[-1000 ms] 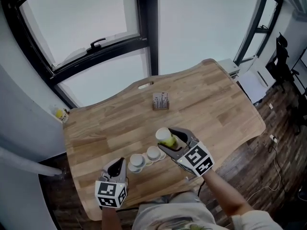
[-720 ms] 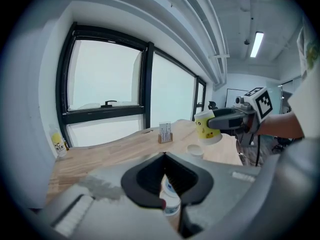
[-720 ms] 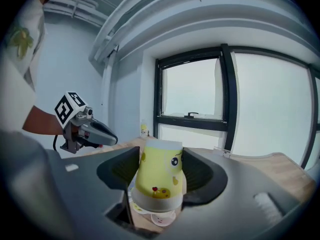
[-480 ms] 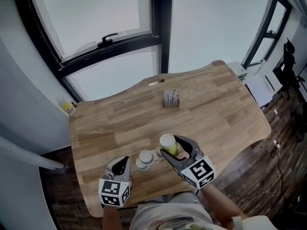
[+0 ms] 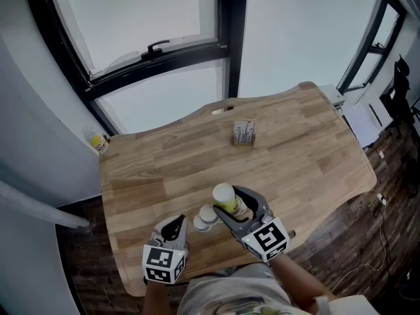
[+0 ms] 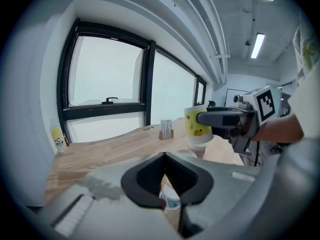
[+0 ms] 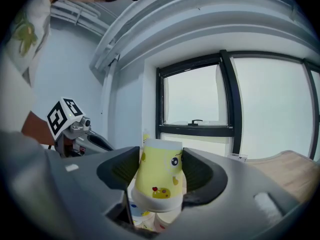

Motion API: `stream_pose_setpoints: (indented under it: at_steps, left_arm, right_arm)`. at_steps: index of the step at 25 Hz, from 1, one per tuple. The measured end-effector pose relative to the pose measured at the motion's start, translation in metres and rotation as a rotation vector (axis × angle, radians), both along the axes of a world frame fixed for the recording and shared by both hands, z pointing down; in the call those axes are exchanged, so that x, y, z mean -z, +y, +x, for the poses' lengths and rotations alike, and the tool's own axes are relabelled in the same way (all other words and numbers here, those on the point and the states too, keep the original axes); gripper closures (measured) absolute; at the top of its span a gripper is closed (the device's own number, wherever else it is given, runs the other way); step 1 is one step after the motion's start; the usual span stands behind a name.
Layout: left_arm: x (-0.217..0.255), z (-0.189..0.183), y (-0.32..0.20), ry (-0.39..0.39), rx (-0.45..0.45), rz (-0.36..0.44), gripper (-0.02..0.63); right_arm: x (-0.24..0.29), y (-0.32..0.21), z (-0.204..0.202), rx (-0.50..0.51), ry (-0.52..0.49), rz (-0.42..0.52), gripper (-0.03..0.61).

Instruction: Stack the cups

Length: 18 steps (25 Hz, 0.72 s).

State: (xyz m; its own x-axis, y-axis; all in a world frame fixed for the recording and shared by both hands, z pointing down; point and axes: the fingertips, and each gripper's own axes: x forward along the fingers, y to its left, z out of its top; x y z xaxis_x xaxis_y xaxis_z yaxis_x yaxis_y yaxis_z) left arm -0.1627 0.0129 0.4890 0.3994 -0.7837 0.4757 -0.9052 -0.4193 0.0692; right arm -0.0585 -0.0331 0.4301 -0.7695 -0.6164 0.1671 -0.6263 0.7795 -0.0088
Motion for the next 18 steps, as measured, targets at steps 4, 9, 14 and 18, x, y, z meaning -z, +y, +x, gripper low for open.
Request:
stream_pose_setpoints:
  at_steps: [4,9,14,18]
  left_arm:
    - [-0.002,-0.002,-0.003,0.002,-0.011,0.0,0.607]
    - [-0.005,-0.007,-0.007,0.007,-0.016,-0.005,0.607]
    - [-0.008,-0.012,-0.01,0.009,-0.016,-0.012,0.607]
    - [-0.01,-0.015,-0.011,0.011,-0.016,-0.016,0.607]
  right_arm:
    - [-0.002,0.0,-0.012,0.001,0.002,0.005,0.305]
    - [-0.007,0.001,-0.021,0.01,0.018,0.008,0.305]
    - [-0.015,-0.001,-0.026,0.014,0.057,0.011,0.304]
    - [-0.019,-0.001,-0.026,0.013,0.069,0.008,0.304]
